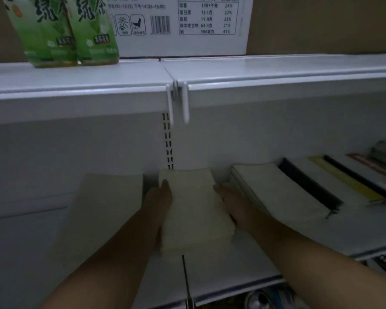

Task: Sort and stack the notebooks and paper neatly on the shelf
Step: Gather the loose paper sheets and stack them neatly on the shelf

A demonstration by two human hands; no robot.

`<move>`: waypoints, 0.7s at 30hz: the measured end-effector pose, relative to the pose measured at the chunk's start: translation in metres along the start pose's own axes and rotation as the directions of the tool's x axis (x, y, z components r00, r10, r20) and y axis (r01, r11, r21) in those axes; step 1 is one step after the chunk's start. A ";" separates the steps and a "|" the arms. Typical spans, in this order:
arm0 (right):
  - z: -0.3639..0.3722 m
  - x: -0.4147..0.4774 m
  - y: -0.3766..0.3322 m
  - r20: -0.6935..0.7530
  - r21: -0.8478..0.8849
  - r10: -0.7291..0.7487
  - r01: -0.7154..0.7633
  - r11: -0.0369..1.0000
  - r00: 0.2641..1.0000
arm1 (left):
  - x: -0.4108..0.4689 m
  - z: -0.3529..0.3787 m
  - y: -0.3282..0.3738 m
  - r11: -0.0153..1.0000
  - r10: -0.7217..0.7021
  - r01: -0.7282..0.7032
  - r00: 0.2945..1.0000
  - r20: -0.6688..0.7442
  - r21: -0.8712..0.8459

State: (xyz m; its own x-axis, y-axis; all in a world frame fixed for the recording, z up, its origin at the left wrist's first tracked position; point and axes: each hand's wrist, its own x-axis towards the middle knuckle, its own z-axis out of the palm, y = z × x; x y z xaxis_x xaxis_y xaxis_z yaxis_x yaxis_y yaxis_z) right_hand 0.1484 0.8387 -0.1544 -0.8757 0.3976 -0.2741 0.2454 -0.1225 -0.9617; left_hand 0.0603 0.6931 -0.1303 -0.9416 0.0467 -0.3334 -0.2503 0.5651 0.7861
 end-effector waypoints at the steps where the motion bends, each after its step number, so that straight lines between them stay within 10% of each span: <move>1: -0.004 -0.010 -0.007 0.028 0.001 -0.039 0.039 0.999 0.999 | 0.000 -0.003 0.001 0.999 -0.017 0.018 1.000 0.027 -0.030; 6: -0.074 -0.039 -0.033 -0.114 -0.170 -0.436 0.414 0.894 0.893 | -0.018 -0.019 0.016 0.974 0.199 -0.195 0.979 0.031 -0.118; 10: -0.143 -0.026 -0.028 -0.215 -0.515 -0.438 0.280 0.810 0.873 | -0.073 -0.009 0.035 0.861 0.449 -0.404 0.890 0.086 -0.310; 14: -0.180 -0.004 -0.020 -0.058 -0.928 -0.300 0.060 0.368 0.952 | -0.110 0.056 0.044 0.874 0.385 -0.218 0.855 0.346 -0.434; 21: -0.186 0.020 -0.003 0.111 -0.934 -0.258 0.190 0.302 0.960 | -0.110 0.146 0.052 0.906 0.087 0.085 0.922 0.377 -0.415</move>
State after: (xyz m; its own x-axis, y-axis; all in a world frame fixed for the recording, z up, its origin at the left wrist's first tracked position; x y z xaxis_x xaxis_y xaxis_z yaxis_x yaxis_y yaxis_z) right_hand 0.2074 1.0157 -0.1589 -0.9500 0.3119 -0.0136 0.2966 0.8880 -0.3515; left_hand 0.1834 0.8376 -0.1286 -0.8050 0.4026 -0.4357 -0.3998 0.1745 0.8999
